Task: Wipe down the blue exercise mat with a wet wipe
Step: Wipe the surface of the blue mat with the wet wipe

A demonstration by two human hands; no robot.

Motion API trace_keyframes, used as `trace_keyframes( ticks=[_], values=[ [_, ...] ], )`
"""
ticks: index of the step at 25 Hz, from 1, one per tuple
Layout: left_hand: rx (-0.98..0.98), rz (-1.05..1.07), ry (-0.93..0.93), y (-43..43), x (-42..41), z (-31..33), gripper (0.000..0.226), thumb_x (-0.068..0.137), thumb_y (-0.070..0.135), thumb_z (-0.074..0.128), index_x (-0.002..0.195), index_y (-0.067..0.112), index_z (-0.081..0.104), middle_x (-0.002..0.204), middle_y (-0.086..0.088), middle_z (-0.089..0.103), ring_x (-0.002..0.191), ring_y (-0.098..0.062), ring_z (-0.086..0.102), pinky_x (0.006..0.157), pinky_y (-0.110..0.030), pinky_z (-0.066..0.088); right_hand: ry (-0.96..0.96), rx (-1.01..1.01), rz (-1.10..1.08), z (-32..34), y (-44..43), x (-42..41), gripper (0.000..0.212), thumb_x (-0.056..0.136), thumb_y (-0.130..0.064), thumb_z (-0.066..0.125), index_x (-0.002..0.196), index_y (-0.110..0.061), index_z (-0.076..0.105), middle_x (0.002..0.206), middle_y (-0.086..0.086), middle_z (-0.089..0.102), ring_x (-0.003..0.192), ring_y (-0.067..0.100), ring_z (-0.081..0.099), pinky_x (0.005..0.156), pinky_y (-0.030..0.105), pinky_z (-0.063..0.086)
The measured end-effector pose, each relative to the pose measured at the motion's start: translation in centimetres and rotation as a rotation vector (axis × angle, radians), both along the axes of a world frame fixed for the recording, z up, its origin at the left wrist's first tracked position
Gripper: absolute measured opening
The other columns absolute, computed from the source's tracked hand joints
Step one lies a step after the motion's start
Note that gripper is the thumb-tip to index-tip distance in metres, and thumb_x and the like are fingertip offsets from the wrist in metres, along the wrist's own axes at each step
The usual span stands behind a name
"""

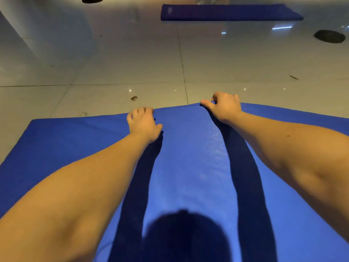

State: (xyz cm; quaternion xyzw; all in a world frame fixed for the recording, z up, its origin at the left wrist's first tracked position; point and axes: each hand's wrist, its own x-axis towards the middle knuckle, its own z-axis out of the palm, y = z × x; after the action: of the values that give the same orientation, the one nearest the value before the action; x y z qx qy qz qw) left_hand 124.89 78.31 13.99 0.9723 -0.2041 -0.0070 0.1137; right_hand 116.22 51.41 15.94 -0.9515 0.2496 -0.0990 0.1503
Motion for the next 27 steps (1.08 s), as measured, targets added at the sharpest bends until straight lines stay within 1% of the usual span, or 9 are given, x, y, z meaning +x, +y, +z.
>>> trace_keyframes(
  ticks=[4,6,9,13,16,20,23,24,27],
  values=[
    [0.067,-0.070,0.216,-1.8,-5.1,-6.9,0.063,0.092,0.044,0.064,0.145,0.017,0.043,0.149,-0.005,0.040,0.136,-0.029,0.034,0.110,-0.041,0.032,0.042,0.065,0.012,-4.7,-1.1,0.7,0.033,0.098,-0.048,0.049,0.098,-0.018,0.063,0.089,0.000,0.067,0.087,0.027,0.058,0.089,0.036,0.029],
    [0.047,-0.088,0.306,-2.0,-7.7,-9.9,0.062,0.095,0.035,0.060,0.148,0.013,0.037,0.155,-0.007,0.032,0.137,-0.031,0.032,0.109,-0.042,0.034,-0.004,0.106,-0.013,-6.0,-1.5,0.5,0.021,0.099,-0.022,0.050,0.107,-0.018,0.069,0.102,0.003,0.071,0.098,0.030,0.062,0.089,0.033,0.037],
    [0.050,-0.099,0.354,-1.5,-10.6,-13.2,0.055,0.094,0.029,0.059,0.144,0.012,0.042,0.150,-0.007,0.036,0.134,-0.031,0.034,0.107,-0.042,0.036,-0.124,0.228,-0.111,-7.2,-0.9,-1.2,0.047,0.090,0.008,0.043,0.123,-0.015,0.068,0.121,0.006,0.070,0.111,0.027,0.063,0.089,0.027,0.048],
    [0.102,-0.125,0.394,-0.8,-14.3,-14.6,0.042,0.094,0.028,0.057,0.133,0.013,0.050,0.136,-0.004,0.048,0.127,-0.028,0.039,0.102,-0.039,0.039,-0.132,0.455,-0.093,-10.8,2.4,-6.9,0.038,0.098,0.002,0.042,0.124,-0.009,0.067,0.123,0.007,0.068,0.112,0.024,0.062,0.091,0.025,0.043],
    [0.168,-0.149,0.520,-0.4,-17.4,-14.8,0.039,0.096,0.028,0.056,0.132,0.012,0.051,0.140,-0.004,0.047,0.131,-0.028,0.037,0.104,-0.040,0.039,-0.071,0.624,-0.148,-13.3,5.2,-12.2,0.025,0.099,-0.009,0.055,0.120,-0.007,0.067,0.115,0.005,0.069,0.098,0.018,0.061,0.088,0.027,0.046],
    [0.146,-0.126,0.684,0.6,-21.6,-14.5,0.043,0.096,0.028,0.057,0.135,0.010,0.051,0.144,-0.007,0.045,0.132,-0.030,0.039,0.105,-0.044,0.043,0.026,0.843,-0.240,-14.0,8.5,-18.3,0.029,0.089,0.003,0.066,0.118,-0.002,0.064,0.108,0.006,0.063,0.095,0.018,0.058,0.080,0.021,0.045],
    [-0.077,-0.044,0.778,0.9,-23.8,-12.4,0.055,0.099,0.029,0.059,0.147,0.009,0.042,0.147,-0.011,0.050,0.131,-0.030,0.051,0.106,-0.043,0.045,0.065,1.062,-0.267,-12.5,10.6,-21.0,0.023,0.091,0.013,0.051,0.109,0.002,0.062,0.101,0.022,0.066,0.076,0.027,0.063,0.067,0.038,0.054],
    [-0.179,-0.010,0.826,0.9,-24.3,-11.4,0.061,0.100,0.029,0.060,0.152,0.009,0.036,0.147,-0.013,0.051,0.130,-0.031,0.052,0.106,-0.042,0.045,0.100,1.103,-0.244,-11.8,11.2,-21.5,0.025,0.093,0.015,0.045,0.111,0.003,0.059,0.098,0.024,0.065,0.072,0.029,0.063,0.063,0.037,0.054],
    [-0.471,0.058,0.922,1.1,-26.5,-8.2,0.068,0.098,0.026,0.064,0.154,0.009,0.030,0.118,-0.011,0.066,0.105,-0.028,0.064,0.087,-0.038,0.053,0.158,1.141,-0.160,-9.2,12.8,-23.1,0.020,0.097,0.009,0.043,0.111,0.002,0.055,0.085,0.023,0.066,0.065,0.028,0.065,0.062,0.034,0.056]
  ],
)
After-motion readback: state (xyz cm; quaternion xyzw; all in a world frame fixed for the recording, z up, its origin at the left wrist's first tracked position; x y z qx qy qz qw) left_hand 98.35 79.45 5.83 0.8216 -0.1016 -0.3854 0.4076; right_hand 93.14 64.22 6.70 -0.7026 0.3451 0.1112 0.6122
